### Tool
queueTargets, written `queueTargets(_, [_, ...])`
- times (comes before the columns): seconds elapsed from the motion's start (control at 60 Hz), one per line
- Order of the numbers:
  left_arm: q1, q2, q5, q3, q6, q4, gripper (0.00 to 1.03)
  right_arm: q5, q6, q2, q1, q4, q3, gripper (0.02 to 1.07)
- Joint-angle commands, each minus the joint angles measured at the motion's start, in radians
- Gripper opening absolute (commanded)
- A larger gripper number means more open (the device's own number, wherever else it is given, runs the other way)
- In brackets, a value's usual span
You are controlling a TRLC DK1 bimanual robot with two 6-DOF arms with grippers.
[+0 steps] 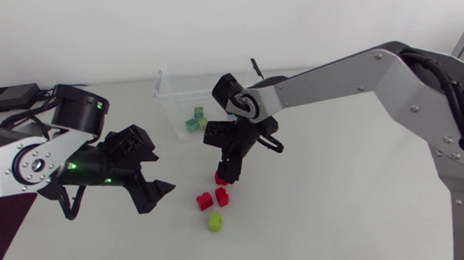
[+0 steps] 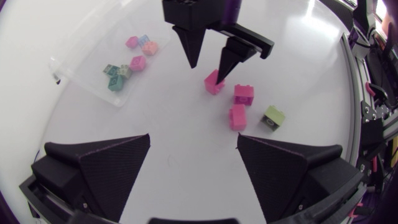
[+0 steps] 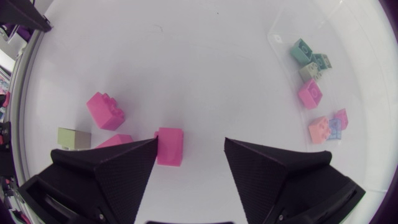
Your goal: Pick up the duplo bricks and place them in the container
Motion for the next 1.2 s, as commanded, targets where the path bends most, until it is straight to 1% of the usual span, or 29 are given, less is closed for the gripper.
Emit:
queueTargets(0.0, [-0.029, 0.044, 0.002, -0.025, 0.016, -0.01, 0.98, 0.008, -0.03, 0.043, 0.015, -0.028, 0.016, 0.52])
queueTargets(0.117, [-0.089, 0.106, 0.0, -0.028, 0.01, -0.005, 0.98, 0.006, -0.031, 0.045, 0.02, -0.039, 0.011, 0.4])
queueTargets(0.167, [-0.109, 0.12, -0.001, -0.03, 0.004, 0.002, 0.98, 0.006, -0.031, 0.045, 0.023, -0.037, -0.001, 0.28])
queueTargets(0.183, [-0.115, 0.125, 0.0, -0.03, 0.003, 0.004, 0.98, 0.006, -0.031, 0.045, 0.023, -0.036, -0.006, 0.27])
queueTargets(0.333, [-0.142, 0.168, -0.001, -0.03, -0.02, 0.031, 0.98, 0.006, -0.03, 0.007, 0.023, -0.03, -0.04, 0.26])
queueTargets(0.467, [-0.19, 0.217, -0.009, -0.027, -0.048, 0.068, 0.98, 0.003, -0.028, -0.082, 0.004, -0.039, -0.078, 0.25])
queueTargets(0.533, [-0.199, 0.248, -0.012, -0.016, -0.053, 0.087, 0.98, 0.002, -0.027, -0.128, -0.008, -0.047, -0.096, 0.25])
queueTargets(0.75, [-0.199, 0.353, -0.052, 0.034, -0.053, 0.131, 0.98, -0.017, -0.022, -0.267, -0.057, -0.063, -0.135, 0.25])
queueTargets(0.85, [-0.201, 0.39, -0.076, 0.045, -0.066, 0.177, 0.98, -0.028, -0.016, -0.323, -0.08, -0.073, -0.127, 0.25])
queueTargets(0.967, [-0.213, 0.429, -0.109, 0.054, -0.091, 0.231, 0.97, -0.064, 0.019, -0.375, -0.114, -0.065, -0.098, 0.25])
queueTargets(1.0, [-0.214, 0.435, -0.118, 0.056, -0.094, 0.245, 0.96, -0.072, 0.038, -0.38, -0.123, -0.053, -0.09, 0.25])
queueTargets(1.017, [-0.214, 0.444, -0.121, 0.059, -0.097, 0.251, 0.93, -0.08, 0.045, -0.382, -0.128, -0.043, -0.087, 0.25])
queueTargets(1.05, [-0.214, 0.447, -0.119, 0.062, -0.097, 0.252, 0.9, -0.087, 0.061, -0.383, -0.137, -0.028, -0.078, 0.25])
queueTargets(1.067, [-0.214, 0.453, -0.119, 0.062, -0.099, 0.263, 0.84, -0.092, 0.082, -0.383, -0.146, 0.001, -0.075, 0.25])
queueTargets(1.117, [-0.216, 0.455, -0.121, 0.062, -0.102, 0.274, 0.76, -0.103, 0.102, -0.38, -0.158, 0.039, -0.069, 0.25])
queueTargets(1.133, [-0.216, 0.458, -0.119, 0.065, -0.105, 0.275, 0.66, -0.107, 0.11, -0.379, -0.163, 0.055, -0.067, 0.25])
queueTargets(1.15, [-0.216, 0.459, -0.119, 0.068, -0.106, 0.275, 0.6, -0.107, 0.121, -0.375, -0.166, 0.073, -0.064, 0.25])
queueTargets(1.167, [-0.216, 0.459, -0.119, 0.068, -0.105, 0.275, 0.57, -0.107, 0.127, -0.372, -0.169, 0.082, -0.063, 0.25])
queueTargets(1.183, [-0.216, 0.461, -0.119, 0.07, -0.106, 0.275, 0.51, -0.11, 0.133, -0.368, -0.172, 0.096, -0.06, 0.25])
